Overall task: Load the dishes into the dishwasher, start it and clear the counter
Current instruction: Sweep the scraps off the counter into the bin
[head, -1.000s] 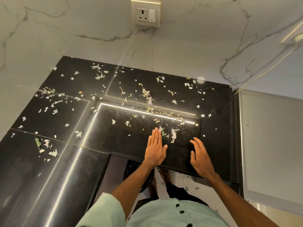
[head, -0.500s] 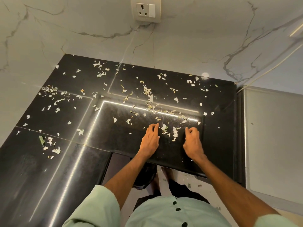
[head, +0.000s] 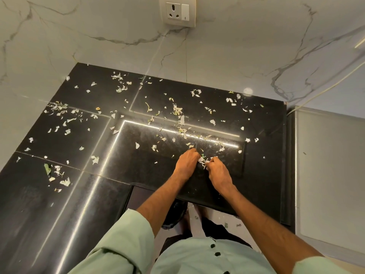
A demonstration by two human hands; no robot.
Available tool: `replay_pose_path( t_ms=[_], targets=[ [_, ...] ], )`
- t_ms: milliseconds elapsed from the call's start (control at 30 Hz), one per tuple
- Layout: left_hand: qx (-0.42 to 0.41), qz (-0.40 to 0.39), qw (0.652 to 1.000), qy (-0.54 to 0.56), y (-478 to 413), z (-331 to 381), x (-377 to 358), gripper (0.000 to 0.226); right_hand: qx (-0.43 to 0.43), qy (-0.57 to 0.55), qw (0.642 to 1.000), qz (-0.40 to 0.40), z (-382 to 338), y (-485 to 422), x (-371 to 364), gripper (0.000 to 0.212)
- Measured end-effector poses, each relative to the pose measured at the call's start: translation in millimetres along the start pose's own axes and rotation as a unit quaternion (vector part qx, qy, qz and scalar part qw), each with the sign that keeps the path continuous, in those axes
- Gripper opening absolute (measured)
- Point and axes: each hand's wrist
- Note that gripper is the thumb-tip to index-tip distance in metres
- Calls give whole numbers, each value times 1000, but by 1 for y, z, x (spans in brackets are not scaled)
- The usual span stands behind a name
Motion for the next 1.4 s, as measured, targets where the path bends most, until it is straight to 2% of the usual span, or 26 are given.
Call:
replay_pose_path(
  t_ms=[167, 333, 500, 667, 833, 933, 1067, 1167, 1267, 1333, 1400],
  targets=[
    [-1, -5, 1000, -8, -4, 3, 6, 12, -38, -9, 999, -15, -3, -8, 12, 21],
    [4, 6, 1000, 14, 0, 4, 8, 16, -126, -179, 976, 10, 5, -17, 16, 13],
    [40, 27, 995, 92, 6, 3, 4, 22, -141, -242, 959, 42, 17, -16, 26, 10],
    [58, 33, 986, 151, 11, 7, 10, 27, -133, -298, 945, 32, 20, -22, 30, 7],
    [91, 54, 972, 210, 15, 5, 14, 30, -137, -330, 934, 24, 17, -25, 38, 13],
    [108, 52, 964, 237, 16, 4, 15, 28, -122, -327, 937, 17, 18, -27, 40, 15],
    [99, 33, 966, 235, 15, 5, 10, 23, -69, -240, 968, -3, 24, -27, 36, 24],
    [102, 63, 971, 208, 14, 8, 10, 16, -102, -244, 963, 55, 40, -26, 38, 21],
    [110, 97, 969, 199, 16, 11, 14, 23, -158, -237, 951, 118, 69, -27, 40, 26],
    [102, 111, 969, 194, 15, 9, 14, 23, -180, -207, 950, 148, 91, -33, 44, 32],
    [90, 110, 973, 185, 15, 8, 14, 16, -189, -157, 958, 145, 108, -41, 49, 44]
  ],
)
Point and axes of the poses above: each hand's wrist, its own y-axis away from the middle knuckle, its own x-axis out of the back of the hand, z = x × y, and after that the axes turned 10 degrees about y, right-handed
